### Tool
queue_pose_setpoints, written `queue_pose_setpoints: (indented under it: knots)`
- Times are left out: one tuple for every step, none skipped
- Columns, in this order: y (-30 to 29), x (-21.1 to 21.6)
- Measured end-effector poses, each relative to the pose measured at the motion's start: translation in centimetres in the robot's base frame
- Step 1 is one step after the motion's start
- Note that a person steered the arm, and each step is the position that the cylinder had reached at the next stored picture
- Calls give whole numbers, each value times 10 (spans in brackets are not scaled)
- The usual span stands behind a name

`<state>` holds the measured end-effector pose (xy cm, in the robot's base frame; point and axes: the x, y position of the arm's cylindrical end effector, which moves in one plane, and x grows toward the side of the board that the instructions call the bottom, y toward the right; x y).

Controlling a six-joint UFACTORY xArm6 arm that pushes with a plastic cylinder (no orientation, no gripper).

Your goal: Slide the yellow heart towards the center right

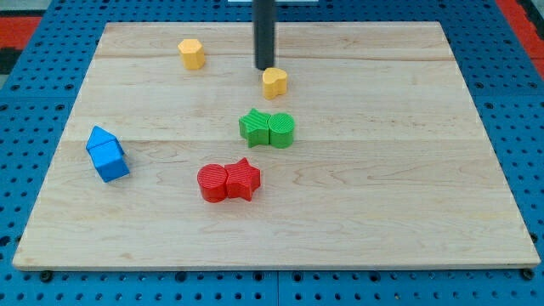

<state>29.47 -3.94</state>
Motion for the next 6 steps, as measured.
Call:
queue_pose_setpoints:
  knots:
    - [-13, 34]
    - [24, 63]
    - [32, 45]
    - [22, 27]
    - [70, 18]
    - [101, 37]
